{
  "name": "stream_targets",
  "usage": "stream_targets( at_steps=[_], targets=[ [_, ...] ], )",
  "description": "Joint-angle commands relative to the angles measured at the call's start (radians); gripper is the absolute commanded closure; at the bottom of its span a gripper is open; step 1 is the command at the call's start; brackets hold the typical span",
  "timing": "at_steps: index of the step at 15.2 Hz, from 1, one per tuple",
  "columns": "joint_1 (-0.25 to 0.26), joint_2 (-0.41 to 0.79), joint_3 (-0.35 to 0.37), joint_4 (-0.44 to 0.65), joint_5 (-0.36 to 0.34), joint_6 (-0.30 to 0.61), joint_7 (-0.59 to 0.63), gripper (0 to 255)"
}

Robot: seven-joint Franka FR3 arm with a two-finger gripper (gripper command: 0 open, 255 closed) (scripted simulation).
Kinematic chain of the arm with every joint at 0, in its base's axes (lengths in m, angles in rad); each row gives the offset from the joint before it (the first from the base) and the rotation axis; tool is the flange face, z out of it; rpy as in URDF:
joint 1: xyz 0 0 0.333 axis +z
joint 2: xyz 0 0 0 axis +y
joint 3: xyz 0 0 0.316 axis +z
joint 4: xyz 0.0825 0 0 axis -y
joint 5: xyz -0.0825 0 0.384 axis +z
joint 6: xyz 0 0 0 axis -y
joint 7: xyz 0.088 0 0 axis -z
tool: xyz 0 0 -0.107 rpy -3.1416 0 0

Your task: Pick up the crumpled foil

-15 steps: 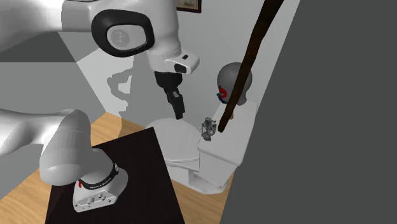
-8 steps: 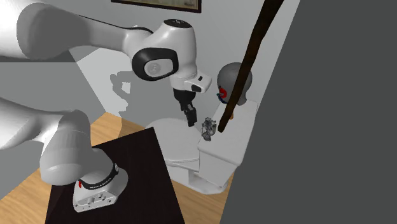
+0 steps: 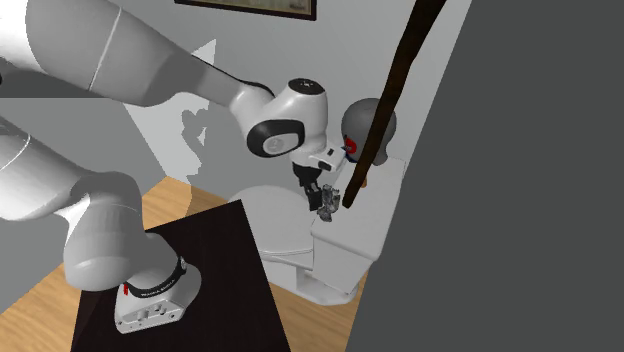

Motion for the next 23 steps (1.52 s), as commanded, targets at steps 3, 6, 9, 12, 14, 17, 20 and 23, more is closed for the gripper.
stream_targets(
  at_steps=[3, 6, 9, 12, 14, 17, 20, 23],
  targets=[
    [0.013, 0.172, 0.005, 0.044, 0.038, 0.129, 0.009, 0],
    [0.020, 0.298, 0.011, 0.090, 0.072, 0.209, 0.007, 0],
    [0.023, 0.424, 0.020, 0.148, 0.109, 0.276, 0.002, 0],
    [0.021, 0.503, 0.029, 0.183, 0.130, 0.319, -0.003, 0],
    [0.020, 0.529, 0.032, 0.185, 0.135, 0.343, -0.009, 0],
    [0.017, 0.570, 0.036, 0.190, 0.143, 0.379, -0.017, 0],
    [0.015, 0.592, 0.039, 0.193, 0.146, 0.398, -0.021, 0],
    [0.015, 0.591, 0.039, 0.194, 0.146, 0.396, -0.021, 255]
  ],
)
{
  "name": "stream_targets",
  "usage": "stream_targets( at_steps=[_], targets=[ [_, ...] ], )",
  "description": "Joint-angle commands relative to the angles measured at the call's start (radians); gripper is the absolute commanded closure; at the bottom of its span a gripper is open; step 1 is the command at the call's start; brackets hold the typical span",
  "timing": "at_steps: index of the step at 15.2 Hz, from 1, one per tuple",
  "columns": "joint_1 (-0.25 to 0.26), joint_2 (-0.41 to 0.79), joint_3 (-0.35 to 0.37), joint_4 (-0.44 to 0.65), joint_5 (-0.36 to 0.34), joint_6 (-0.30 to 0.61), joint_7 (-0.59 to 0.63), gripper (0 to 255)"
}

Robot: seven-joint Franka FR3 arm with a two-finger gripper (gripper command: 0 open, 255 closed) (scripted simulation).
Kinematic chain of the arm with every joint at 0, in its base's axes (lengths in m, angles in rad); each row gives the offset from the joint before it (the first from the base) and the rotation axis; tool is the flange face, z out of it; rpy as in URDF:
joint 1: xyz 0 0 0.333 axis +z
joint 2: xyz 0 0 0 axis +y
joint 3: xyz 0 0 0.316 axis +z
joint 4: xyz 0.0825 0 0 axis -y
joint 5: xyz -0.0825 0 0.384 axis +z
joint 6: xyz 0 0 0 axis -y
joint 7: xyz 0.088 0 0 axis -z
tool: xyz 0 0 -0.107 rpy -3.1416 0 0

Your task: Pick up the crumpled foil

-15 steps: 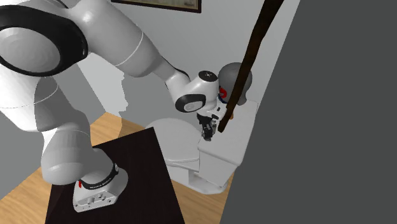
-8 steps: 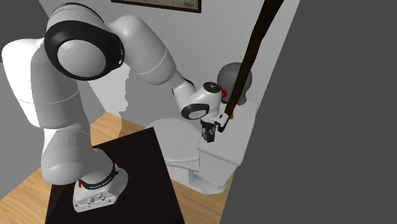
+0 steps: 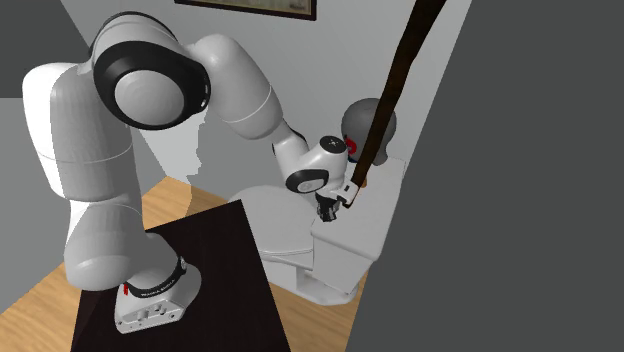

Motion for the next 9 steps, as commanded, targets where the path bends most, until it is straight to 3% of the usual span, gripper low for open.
stream_targets(
  at_steps=[1, 9],
  targets=[
    [0.000, 0.001, 0.000, 0.000, 0.000, 0.000, 0.000, 255],
    [0.003, -0.026, -0.003, -0.005, -0.004, -0.021, 0.005, 255]
  ],
)
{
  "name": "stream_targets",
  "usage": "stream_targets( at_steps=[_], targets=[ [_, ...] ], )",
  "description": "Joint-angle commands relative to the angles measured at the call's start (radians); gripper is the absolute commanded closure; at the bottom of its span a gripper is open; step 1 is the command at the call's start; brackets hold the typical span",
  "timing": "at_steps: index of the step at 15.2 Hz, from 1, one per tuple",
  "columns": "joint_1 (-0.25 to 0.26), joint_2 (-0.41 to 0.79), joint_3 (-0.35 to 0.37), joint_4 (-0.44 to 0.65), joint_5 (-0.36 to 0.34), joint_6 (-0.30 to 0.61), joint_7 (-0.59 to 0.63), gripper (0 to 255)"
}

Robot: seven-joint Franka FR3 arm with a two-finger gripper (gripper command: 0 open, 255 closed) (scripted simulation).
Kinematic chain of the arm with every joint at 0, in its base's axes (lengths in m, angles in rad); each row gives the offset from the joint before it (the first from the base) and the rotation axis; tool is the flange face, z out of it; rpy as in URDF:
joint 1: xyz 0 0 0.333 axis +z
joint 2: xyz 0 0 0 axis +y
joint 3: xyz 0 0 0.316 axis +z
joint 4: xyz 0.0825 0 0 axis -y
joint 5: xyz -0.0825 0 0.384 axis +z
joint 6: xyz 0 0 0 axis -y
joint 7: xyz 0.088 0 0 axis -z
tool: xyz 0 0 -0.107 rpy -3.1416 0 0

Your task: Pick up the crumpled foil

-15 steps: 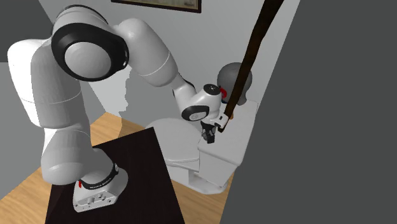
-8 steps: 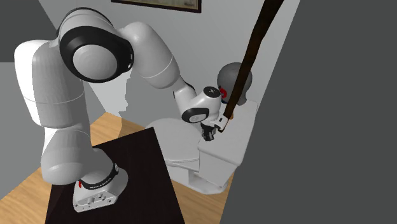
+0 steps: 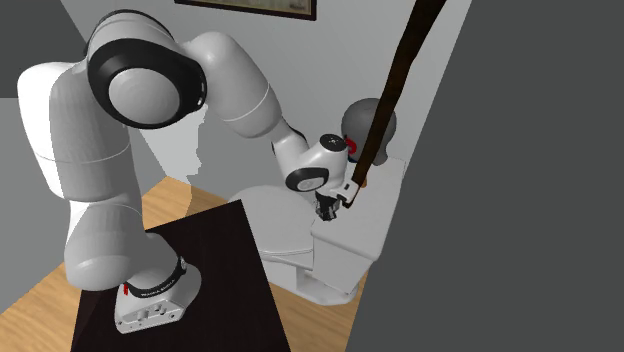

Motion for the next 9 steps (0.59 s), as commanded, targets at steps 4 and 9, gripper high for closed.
stream_targets(
  at_steps=[4, 9],
  targets=[
    [0.004, -0.064, -0.007, -0.008, -0.012, -0.056, 0.012, 255],
    [0.007, -0.128, -0.013, -0.009, -0.025, -0.119, 0.025, 255]
  ],
)
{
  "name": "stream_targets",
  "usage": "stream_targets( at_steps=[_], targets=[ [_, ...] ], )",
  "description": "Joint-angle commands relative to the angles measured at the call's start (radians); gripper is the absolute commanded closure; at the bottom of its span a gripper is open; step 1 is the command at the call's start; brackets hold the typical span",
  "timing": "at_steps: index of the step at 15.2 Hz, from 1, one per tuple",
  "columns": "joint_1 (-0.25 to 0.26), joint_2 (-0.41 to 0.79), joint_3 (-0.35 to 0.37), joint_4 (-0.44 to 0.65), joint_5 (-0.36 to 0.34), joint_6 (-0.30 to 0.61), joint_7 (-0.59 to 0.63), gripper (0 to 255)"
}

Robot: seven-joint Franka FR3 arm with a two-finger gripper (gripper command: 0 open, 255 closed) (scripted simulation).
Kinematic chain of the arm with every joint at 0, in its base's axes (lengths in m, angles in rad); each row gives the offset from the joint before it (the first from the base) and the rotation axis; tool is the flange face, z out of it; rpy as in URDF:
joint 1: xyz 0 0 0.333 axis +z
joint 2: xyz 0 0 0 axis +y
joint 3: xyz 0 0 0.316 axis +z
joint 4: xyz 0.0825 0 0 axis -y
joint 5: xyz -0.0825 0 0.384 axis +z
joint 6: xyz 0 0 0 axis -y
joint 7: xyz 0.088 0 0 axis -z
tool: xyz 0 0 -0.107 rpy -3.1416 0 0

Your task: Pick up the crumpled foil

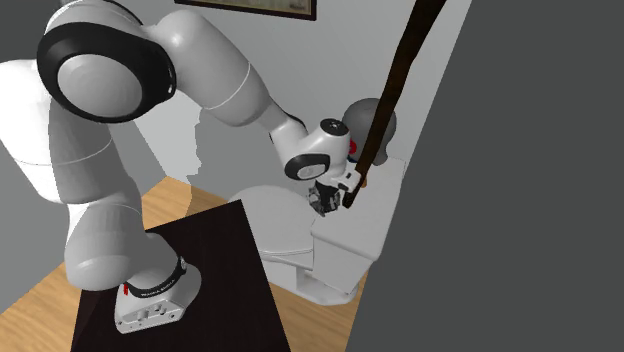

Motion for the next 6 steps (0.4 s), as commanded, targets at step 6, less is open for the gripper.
stream_targets(
  at_steps=[6],
  targets=[
    [0.002, -0.063, -0.004, 0.003, -0.013, -0.066, 0.013, 255]
  ],
)
